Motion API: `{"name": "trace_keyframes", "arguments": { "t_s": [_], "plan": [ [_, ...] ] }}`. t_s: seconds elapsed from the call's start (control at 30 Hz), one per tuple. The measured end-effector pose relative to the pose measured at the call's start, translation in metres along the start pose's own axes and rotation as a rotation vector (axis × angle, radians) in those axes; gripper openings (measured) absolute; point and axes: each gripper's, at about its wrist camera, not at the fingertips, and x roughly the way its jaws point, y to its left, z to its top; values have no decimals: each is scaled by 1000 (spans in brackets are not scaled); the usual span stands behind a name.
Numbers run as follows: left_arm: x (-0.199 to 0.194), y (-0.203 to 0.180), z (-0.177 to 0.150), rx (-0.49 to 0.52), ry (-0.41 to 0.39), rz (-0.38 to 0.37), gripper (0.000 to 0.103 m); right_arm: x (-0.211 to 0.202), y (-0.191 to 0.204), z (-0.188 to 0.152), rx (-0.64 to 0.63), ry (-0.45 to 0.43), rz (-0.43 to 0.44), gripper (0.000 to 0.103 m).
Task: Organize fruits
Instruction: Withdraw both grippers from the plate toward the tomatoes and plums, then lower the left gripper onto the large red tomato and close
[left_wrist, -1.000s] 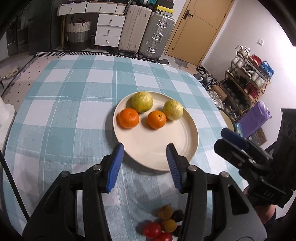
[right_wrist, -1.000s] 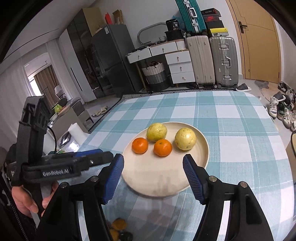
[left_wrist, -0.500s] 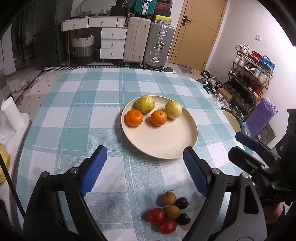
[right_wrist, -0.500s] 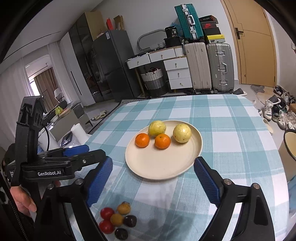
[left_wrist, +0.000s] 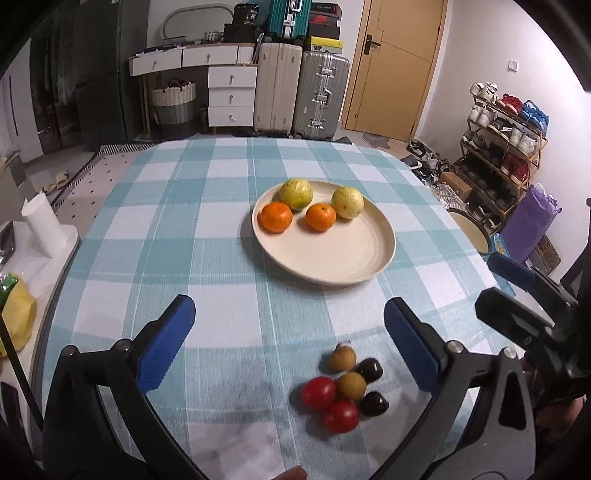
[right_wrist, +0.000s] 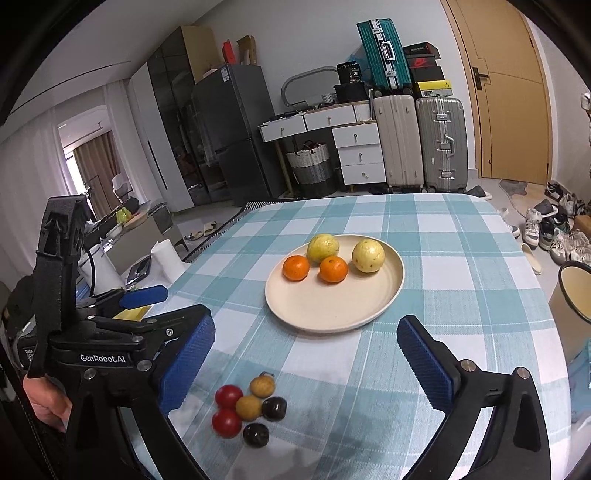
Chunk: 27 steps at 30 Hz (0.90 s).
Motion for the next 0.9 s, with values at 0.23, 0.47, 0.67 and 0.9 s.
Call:
{"name": "trace_keyframes", "arguments": {
  "t_s": [0.23, 0.47, 0.67, 0.9],
  "plan": [
    [0, 5, -24, -1, 35, 24, 102, -3, 4, -18, 3, 23, -2, 103],
    [2, 12, -46, -31, 80, -19, 102, 0, 5, -37, 7, 71, -4, 103],
    [11, 8, -68, -42, 150, -66, 102, -2, 0, -48, 33, 91, -10, 103],
    [20, 1, -79, -23, 191, -78, 101, -1, -2, -54, 35, 106, -12, 103]
  ]
}}
